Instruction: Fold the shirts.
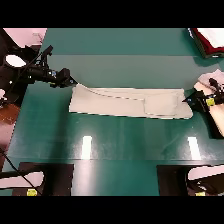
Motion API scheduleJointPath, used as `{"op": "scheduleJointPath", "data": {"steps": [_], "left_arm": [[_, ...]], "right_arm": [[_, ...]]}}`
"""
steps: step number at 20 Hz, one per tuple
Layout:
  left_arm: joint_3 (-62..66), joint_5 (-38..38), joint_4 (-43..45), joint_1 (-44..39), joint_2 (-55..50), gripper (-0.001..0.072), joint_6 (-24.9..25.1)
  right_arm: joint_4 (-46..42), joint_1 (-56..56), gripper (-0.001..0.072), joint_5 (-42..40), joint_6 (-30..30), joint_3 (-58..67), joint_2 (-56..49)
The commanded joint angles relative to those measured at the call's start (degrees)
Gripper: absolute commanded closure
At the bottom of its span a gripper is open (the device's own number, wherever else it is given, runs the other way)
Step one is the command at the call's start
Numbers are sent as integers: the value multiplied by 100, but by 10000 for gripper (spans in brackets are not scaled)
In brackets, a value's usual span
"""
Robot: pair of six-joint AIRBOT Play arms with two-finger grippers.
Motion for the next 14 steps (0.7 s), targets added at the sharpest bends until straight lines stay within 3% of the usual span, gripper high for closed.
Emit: {"op": "scheduleJointPath", "data": {"steps": [1, 4, 6, 8, 11, 12, 14], "left_arm": [[7, -114, 22, -109, -2, 683, -33], [4, 127, 74, -498, -2, 683, -28], [7, 474, 129, -844, -11, 684, -35], [7, 730, 136, -1198, -52, 684, -181], [7, 951, 177, -1652, -227, 684, -190], [7, 1038, 177, -1779, -319, 684, -214], [13, 1237, 173, -2031, -527, 684, -339]], "right_arm": [[452, -26, 24, -39, -247, -68, -195], [433, 162, 45, -79, -286, -68, -205], [435, 308, 141, -107, -391, -68, -205], [435, 481, 182, -173, -398, -68, -205], [435, 621, 359, -195, -400, -68, -203], [435, 621, 480, -192, -415, -68, -203], [442, 621, 655, -127, -446, -68, -195]]}}
